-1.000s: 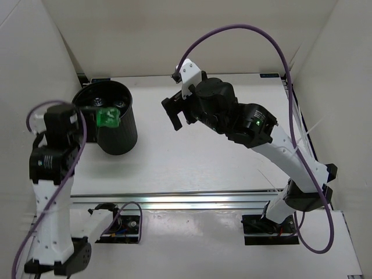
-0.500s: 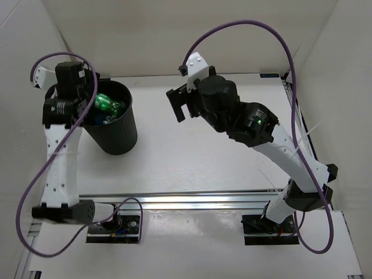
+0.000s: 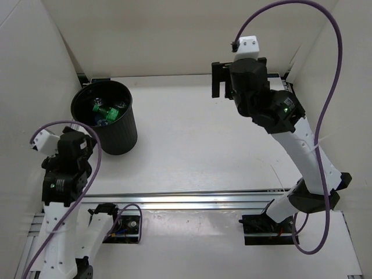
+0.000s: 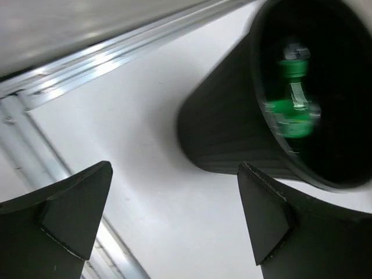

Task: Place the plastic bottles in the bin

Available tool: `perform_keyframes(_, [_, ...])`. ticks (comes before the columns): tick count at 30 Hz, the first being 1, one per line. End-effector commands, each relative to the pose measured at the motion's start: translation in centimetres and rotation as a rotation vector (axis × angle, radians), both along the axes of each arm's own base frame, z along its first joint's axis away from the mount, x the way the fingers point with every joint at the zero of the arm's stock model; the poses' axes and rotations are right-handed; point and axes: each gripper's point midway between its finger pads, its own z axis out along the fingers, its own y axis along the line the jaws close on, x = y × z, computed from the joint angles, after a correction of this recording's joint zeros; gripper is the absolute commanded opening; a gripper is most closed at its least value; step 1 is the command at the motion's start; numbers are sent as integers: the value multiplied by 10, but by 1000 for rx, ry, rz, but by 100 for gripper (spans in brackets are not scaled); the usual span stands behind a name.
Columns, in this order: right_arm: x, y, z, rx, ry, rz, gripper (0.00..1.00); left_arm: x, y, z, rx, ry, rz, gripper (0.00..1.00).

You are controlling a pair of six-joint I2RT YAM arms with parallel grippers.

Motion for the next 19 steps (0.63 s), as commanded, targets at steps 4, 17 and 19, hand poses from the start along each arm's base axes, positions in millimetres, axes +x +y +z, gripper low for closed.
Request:
perform_keyframes(4, [-4,-22,-67,250,475,54,100,-20,43,-47,151,155,279,100])
perform_keyframes(17, [-7,-21,-86,548,621,281,100,1,48,-59,194,196,303,100])
perform_keyframes(19, [-4,-34,-75,564,561,260,100,2,50,-58,198,184,332,100])
